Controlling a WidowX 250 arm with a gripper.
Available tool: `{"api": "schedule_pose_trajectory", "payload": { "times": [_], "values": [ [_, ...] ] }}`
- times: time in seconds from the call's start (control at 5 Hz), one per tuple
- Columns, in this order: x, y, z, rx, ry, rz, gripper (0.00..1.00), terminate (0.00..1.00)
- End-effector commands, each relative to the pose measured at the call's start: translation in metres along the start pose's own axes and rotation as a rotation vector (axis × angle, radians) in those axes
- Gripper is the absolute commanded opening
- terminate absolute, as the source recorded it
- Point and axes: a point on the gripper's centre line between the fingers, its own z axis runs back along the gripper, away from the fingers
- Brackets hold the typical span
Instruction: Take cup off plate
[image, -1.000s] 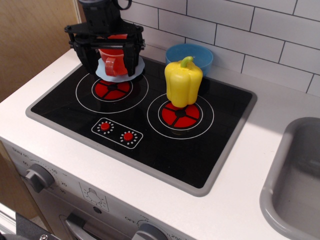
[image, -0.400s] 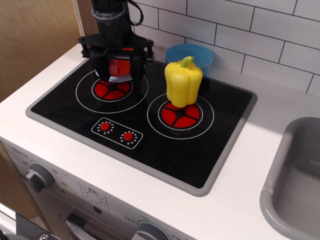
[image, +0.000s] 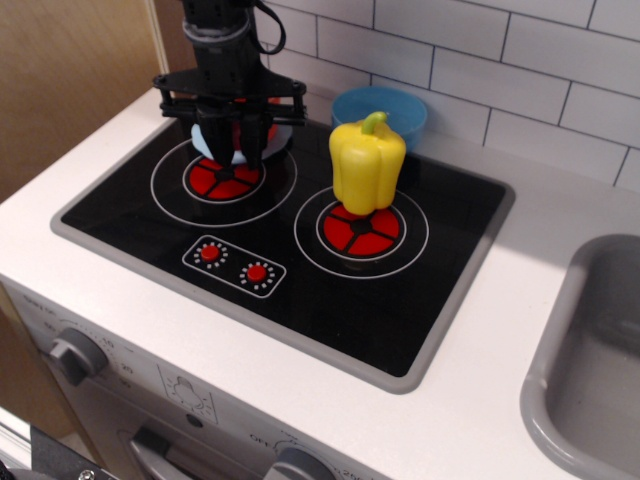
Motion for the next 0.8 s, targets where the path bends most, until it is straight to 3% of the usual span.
{"api": "schedule_pose_trajectory", "payload": {
  "times": [0.0, 0.6],
  "values": [
    [0.007, -0.002, 0.056, -0.034, -0.159, 0.003, 0.0, 0.0],
    [-0.054, -0.008, 0.056, -0.062, -0.049, -0.173, 0.0, 0.0]
  ]
}}
